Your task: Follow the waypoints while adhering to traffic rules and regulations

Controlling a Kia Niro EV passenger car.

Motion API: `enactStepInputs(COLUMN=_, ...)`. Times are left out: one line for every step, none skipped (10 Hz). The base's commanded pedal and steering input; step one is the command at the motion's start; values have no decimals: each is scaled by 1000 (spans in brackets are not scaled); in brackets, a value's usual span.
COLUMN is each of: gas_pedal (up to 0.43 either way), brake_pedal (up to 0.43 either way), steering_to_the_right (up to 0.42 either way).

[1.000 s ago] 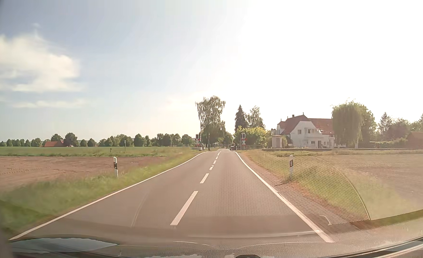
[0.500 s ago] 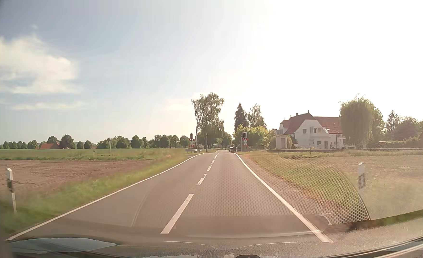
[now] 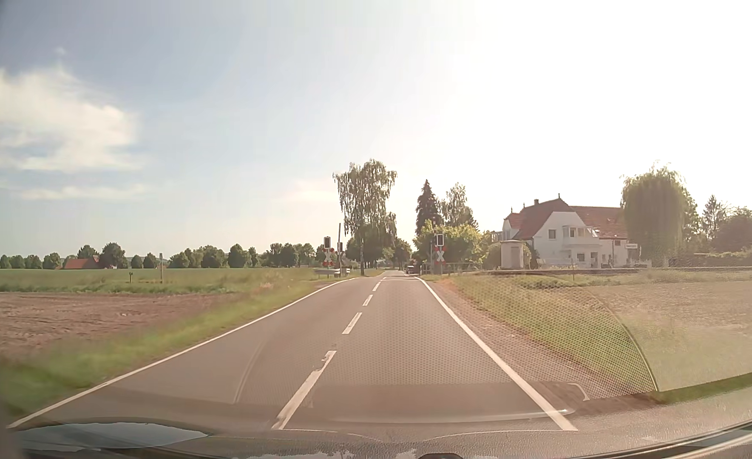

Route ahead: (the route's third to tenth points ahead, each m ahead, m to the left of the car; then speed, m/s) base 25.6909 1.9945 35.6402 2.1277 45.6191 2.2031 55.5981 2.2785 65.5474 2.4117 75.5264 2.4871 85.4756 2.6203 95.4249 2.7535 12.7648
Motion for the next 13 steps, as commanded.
enactStepInputs(gas_pedal=118, brake_pedal=0, steering_to_the_right=1)
enactStepInputs(gas_pedal=118, brake_pedal=0, steering_to_the_right=1)
enactStepInputs(gas_pedal=118, brake_pedal=0, steering_to_the_right=1)
enactStepInputs(gas_pedal=130, brake_pedal=0, steering_to_the_right=1)
enactStepInputs(gas_pedal=130, brake_pedal=0, steering_to_the_right=1)
enactStepInputs(gas_pedal=130, brake_pedal=0, steering_to_the_right=0)
enactStepInputs(gas_pedal=130, brake_pedal=0, steering_to_the_right=-3)
enactStepInputs(gas_pedal=130, brake_pedal=0, steering_to_the_right=-4)
enactStepInputs(gas_pedal=130, brake_pedal=0, steering_to_the_right=-4)
enactStepInputs(gas_pedal=130, brake_pedal=0, steering_to_the_right=-4)
enactStepInputs(gas_pedal=130, brake_pedal=0, steering_to_the_right=-4)
enactStepInputs(gas_pedal=138, brake_pedal=0, steering_to_the_right=-4)
enactStepInputs(gas_pedal=138, brake_pedal=0, steering_to_the_right=-4)
